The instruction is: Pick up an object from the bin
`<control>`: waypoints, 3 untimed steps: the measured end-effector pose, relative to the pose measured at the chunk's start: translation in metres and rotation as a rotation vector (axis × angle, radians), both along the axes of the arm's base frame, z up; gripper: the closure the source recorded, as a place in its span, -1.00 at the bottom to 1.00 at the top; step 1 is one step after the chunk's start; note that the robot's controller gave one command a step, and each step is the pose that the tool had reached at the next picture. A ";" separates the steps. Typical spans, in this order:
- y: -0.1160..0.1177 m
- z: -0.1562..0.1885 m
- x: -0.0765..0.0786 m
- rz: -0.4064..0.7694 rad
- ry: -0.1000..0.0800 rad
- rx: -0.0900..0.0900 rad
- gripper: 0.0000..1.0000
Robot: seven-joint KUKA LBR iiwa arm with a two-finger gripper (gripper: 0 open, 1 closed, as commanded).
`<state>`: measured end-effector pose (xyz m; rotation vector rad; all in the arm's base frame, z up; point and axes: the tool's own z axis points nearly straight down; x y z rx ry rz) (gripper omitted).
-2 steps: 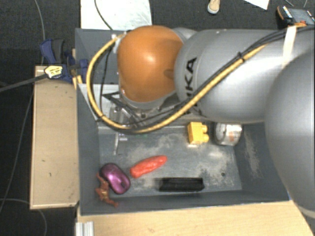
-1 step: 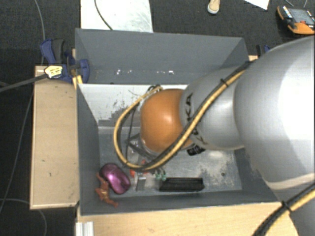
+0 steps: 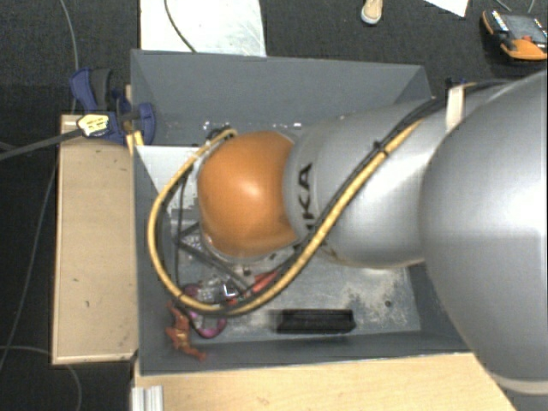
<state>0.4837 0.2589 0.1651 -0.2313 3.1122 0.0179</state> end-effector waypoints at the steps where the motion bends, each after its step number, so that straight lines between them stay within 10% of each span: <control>1: -0.121 -0.067 0.008 -0.049 0.024 -0.019 -1.00; 2: -0.130 -0.096 0.011 0.116 -0.001 0.000 -1.00; 3: -0.139 -0.095 0.030 -0.047 0.021 -0.013 1.00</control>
Offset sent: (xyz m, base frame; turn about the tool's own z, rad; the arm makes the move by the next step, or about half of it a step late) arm 0.0110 -0.1294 -0.0951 -0.1167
